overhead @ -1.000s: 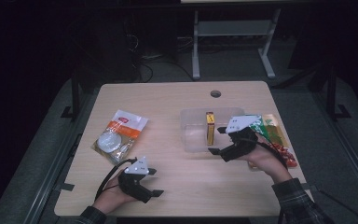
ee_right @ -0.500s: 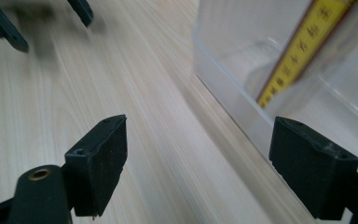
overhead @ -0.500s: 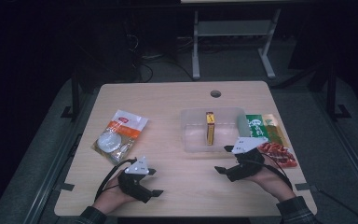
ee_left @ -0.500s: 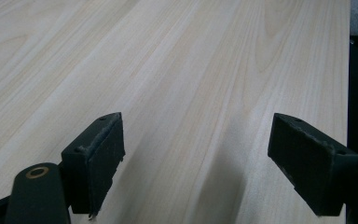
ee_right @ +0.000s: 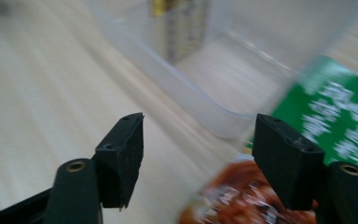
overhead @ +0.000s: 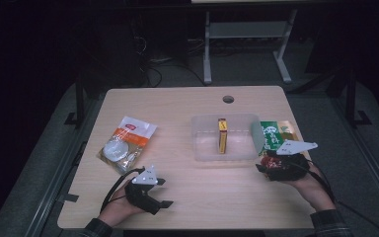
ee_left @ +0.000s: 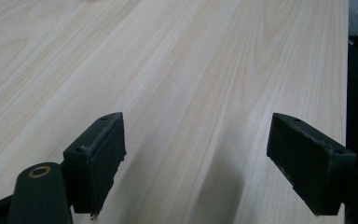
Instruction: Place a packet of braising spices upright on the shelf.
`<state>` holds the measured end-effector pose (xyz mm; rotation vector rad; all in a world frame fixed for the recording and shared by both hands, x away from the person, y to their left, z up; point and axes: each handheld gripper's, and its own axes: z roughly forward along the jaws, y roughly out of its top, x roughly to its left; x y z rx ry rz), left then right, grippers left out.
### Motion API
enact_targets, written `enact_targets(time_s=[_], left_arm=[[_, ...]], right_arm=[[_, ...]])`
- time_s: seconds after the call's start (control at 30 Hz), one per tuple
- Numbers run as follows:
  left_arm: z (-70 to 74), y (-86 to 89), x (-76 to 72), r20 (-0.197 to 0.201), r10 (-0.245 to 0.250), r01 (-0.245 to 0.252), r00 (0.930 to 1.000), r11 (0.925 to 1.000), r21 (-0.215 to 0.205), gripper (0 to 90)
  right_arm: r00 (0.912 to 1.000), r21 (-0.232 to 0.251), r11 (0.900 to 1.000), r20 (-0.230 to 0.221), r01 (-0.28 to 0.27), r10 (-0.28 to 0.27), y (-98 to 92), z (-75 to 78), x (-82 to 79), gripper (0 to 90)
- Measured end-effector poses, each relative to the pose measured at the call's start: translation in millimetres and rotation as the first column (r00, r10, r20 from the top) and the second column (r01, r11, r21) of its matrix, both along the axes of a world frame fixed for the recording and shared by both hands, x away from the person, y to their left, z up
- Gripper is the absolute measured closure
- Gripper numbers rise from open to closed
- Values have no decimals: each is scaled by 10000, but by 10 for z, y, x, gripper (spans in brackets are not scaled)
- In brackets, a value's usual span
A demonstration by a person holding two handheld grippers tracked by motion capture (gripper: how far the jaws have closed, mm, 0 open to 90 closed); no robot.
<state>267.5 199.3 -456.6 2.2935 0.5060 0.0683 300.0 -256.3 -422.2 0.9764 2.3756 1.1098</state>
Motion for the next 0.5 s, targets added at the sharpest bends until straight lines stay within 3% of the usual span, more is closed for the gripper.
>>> enact_targets(time_s=[0.2,0.3,0.43,0.5], left_arm=[[0,-8,3,25,-77,76,10000,9999,132,188],[-3,-10,4,4,-67,67,10000,9999,113,189],[-13,-13,8,-42,-71,71,10000,9999,98,190],[-17,-15,9,-61,-89,90,9999,9999,116,191]], right_arm=[[9961,-80,9965,-289,829,-831,-210,-44,137,495],[9851,-304,9858,-448,1649,-1662,-331,-92,305,597],[9752,-271,9762,-472,2150,-2161,-403,-128,449,651],[9663,-287,9669,-386,2534,-2544,-465,-157,604,738]])
